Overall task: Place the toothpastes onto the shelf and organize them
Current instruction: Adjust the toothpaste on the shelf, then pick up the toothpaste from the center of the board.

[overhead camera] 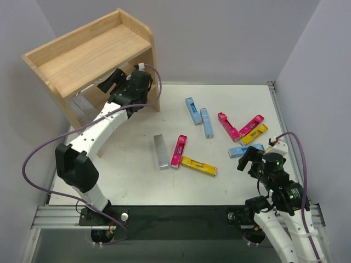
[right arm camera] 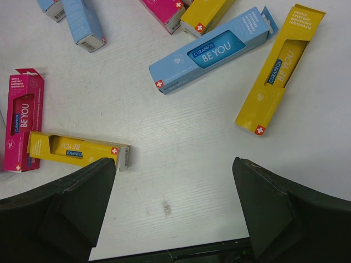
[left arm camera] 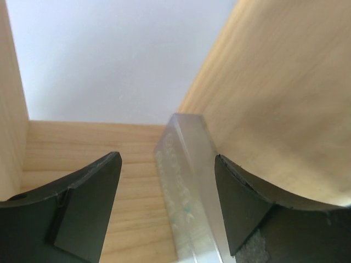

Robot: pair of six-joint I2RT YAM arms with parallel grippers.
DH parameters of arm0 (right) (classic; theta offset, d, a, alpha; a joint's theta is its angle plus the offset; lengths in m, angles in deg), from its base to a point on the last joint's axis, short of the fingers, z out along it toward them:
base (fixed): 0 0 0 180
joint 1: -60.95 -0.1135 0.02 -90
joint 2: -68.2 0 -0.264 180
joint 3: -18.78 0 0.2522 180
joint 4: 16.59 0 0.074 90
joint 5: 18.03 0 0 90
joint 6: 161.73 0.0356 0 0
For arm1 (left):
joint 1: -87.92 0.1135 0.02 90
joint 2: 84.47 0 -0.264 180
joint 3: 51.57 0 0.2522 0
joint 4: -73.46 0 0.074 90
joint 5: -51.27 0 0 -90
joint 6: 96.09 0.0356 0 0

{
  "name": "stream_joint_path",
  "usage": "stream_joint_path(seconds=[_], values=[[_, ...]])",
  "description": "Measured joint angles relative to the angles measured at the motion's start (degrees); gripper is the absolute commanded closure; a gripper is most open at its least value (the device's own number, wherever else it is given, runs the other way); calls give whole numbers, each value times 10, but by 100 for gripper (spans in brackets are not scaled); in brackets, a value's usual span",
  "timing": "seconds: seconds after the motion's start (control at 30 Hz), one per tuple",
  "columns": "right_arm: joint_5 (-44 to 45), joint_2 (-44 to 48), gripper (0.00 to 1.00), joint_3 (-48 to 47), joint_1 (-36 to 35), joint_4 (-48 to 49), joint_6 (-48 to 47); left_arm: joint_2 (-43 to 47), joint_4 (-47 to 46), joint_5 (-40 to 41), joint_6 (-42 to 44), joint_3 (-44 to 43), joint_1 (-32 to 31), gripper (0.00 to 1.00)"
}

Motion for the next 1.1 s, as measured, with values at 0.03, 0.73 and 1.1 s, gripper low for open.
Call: stream_joint_path(seconds=[0.03, 0.73, 1.1], values=[[0, 0, 7, 0, 0, 0, 0, 0, 13, -8, -11, -12, -11, 20], [-3, 0, 7, 0, 0, 0, -3, 101, 211, -197, -526, 43, -239, 21], [-30, -21, 3, 0, 0, 0, -7, 204, 10, -381, -786, 361, -205, 15]])
